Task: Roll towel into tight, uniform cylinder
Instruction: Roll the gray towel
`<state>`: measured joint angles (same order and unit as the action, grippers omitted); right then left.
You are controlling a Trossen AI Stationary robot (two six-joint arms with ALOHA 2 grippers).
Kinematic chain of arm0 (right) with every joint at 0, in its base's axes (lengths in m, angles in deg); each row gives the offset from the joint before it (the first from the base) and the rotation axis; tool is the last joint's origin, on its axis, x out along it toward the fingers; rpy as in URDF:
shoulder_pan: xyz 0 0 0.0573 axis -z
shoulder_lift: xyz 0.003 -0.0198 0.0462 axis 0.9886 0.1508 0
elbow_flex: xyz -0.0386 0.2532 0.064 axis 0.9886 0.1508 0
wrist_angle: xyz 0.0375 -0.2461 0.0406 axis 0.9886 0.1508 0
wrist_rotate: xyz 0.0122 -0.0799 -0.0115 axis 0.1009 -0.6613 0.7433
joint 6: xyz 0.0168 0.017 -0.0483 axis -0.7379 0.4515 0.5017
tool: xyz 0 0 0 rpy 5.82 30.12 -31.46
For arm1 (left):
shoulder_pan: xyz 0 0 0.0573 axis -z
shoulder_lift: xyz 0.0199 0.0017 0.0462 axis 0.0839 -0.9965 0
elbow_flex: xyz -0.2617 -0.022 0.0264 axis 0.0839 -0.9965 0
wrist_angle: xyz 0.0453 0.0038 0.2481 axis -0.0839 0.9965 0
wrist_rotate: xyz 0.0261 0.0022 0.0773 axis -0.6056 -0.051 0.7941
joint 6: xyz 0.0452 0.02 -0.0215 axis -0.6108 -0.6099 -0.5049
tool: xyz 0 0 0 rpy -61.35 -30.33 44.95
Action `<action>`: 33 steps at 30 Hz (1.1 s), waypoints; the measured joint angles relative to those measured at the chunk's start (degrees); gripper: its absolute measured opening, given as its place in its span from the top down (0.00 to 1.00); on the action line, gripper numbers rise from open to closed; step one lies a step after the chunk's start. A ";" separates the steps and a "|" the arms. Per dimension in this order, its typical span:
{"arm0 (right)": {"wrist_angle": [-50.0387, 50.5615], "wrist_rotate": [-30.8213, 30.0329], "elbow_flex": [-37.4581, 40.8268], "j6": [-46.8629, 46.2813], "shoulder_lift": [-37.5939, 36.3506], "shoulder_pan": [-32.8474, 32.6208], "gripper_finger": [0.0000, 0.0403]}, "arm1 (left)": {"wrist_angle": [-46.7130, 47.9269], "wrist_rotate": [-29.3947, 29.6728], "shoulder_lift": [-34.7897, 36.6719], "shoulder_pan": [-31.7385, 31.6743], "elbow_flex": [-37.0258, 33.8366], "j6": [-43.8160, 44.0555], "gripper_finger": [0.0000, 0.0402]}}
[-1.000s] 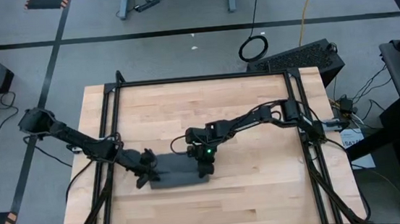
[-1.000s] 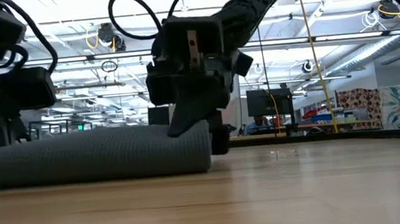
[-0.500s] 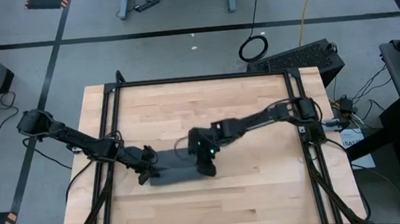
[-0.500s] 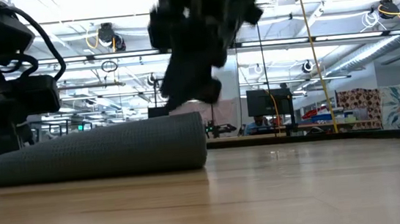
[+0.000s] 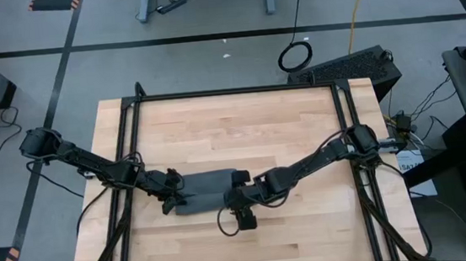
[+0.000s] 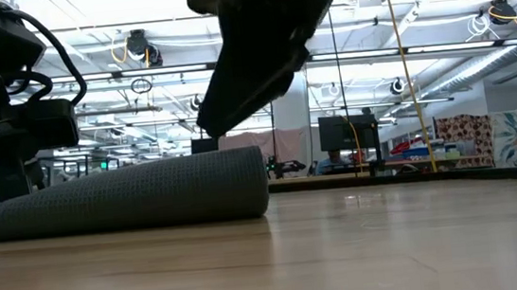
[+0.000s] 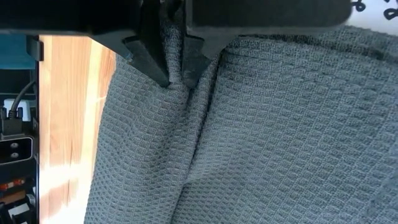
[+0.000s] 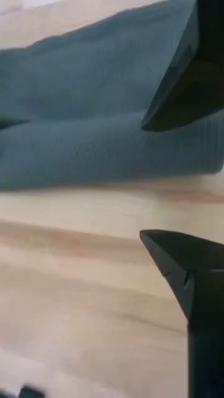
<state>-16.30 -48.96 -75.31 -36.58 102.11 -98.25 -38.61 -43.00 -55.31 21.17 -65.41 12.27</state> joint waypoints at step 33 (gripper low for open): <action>1.27 1.40 -0.02 -3.72 4.33 1.50 0.32 | 0.24 -0.02 -0.04 -0.02 -0.04 0.17 0.94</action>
<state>-15.02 -47.55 -75.33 -40.29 106.43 -96.75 -38.37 -43.02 -55.36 21.15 -65.45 12.43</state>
